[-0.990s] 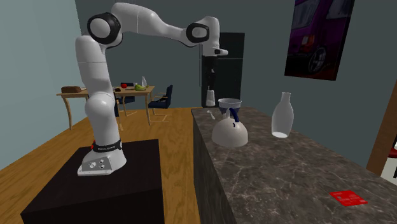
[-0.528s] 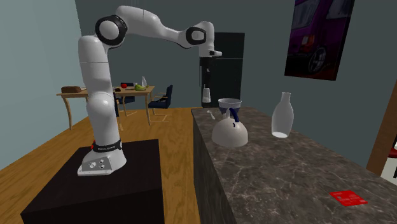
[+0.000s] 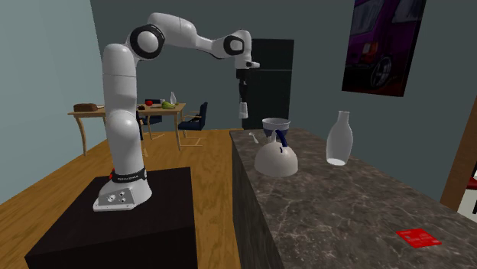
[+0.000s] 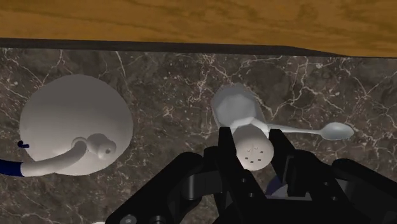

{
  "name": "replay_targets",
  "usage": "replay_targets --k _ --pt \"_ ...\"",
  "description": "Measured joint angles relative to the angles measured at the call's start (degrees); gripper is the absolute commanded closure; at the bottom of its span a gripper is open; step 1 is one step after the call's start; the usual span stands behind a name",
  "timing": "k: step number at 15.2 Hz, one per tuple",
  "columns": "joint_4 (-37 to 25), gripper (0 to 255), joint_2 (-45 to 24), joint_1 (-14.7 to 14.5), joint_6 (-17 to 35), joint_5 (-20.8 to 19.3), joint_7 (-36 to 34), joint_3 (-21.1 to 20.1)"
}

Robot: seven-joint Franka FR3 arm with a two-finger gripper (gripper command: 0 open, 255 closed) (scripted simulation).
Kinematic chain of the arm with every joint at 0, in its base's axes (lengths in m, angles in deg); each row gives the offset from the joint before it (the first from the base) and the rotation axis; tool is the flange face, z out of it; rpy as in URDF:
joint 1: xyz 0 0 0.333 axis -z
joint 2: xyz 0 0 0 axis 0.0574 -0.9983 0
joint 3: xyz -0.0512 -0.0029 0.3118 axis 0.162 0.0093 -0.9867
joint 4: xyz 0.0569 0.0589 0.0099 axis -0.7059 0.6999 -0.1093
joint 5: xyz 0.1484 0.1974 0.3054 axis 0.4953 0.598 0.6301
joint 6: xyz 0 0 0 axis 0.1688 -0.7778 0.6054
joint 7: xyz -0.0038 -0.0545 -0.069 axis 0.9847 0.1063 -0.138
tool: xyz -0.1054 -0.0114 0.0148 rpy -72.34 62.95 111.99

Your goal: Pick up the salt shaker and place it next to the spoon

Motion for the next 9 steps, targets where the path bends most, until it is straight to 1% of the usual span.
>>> replay_targets --k 1,5,9 --pt "-0.9 255 -1.0 -0.8 0.1 -0.1 -1.3 -0.6" --pt "-7.7 255 -5.7 -3.6 -2.0 -0.8 -6.1 -2.5" --pt "-15.3 255 -11.3 -7.0 -4.2 -1.8 -11.1 -4.3"
